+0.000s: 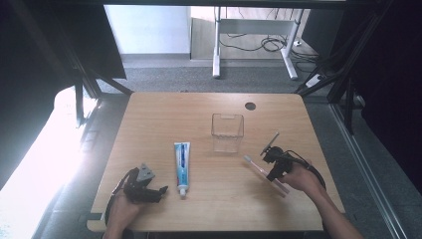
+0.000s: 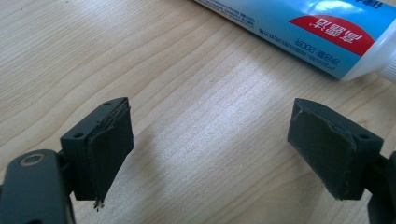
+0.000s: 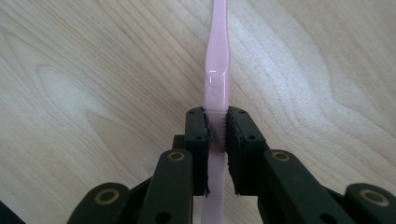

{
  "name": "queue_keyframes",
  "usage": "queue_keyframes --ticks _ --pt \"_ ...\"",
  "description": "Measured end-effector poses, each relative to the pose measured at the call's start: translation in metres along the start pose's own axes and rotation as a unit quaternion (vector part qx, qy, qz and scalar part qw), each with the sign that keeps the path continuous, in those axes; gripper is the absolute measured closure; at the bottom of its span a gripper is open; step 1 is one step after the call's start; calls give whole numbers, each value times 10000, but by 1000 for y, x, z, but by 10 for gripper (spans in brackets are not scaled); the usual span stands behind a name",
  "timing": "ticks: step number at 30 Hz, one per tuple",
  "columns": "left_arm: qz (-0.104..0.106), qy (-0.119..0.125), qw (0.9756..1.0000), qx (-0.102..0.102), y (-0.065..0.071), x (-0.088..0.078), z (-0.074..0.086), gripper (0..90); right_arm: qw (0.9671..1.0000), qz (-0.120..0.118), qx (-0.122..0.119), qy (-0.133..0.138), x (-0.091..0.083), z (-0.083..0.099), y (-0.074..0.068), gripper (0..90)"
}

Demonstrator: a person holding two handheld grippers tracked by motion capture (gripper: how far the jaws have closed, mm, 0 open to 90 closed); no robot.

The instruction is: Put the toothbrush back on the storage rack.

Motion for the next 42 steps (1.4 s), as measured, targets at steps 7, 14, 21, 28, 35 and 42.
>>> queue_keyframes --ticks 7,14,21,28,35,42 --pt "43 5 10000 -9 0 0 0 144 9994 -109 -27 340 -15 -1 1 793" --pt "90 108 9999 -92 0 -1 -1 137 9978 -154 -1 638 -30 -3 1 792" --pt "91 200 9997 -143 -1 -2 -3 134 9961 -183 -16 865 -43 -5 1 792" --pt "145 252 9995 -140 -1 -3 -4 131 9936 -248 -12 1104 -57 -10 0 792" --pt "140 261 9995 -111 -1 -3 -4 131 9909 -270 4 1319 -70 -17 -1 792" --pt "162 254 9995 -65 0 -2 -4 131 9888 -290 -39 1462 -77 -26 -5 792"
Point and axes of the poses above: each handheld gripper's, and its own axes: x roughly forward along the jaws, z roughly out of its underside, y roughly to its right, the point moved 8 cm from there along x, roughly forward along the jaws, and after that the axes turned 12 degrees about x, right-handed, at the moved point
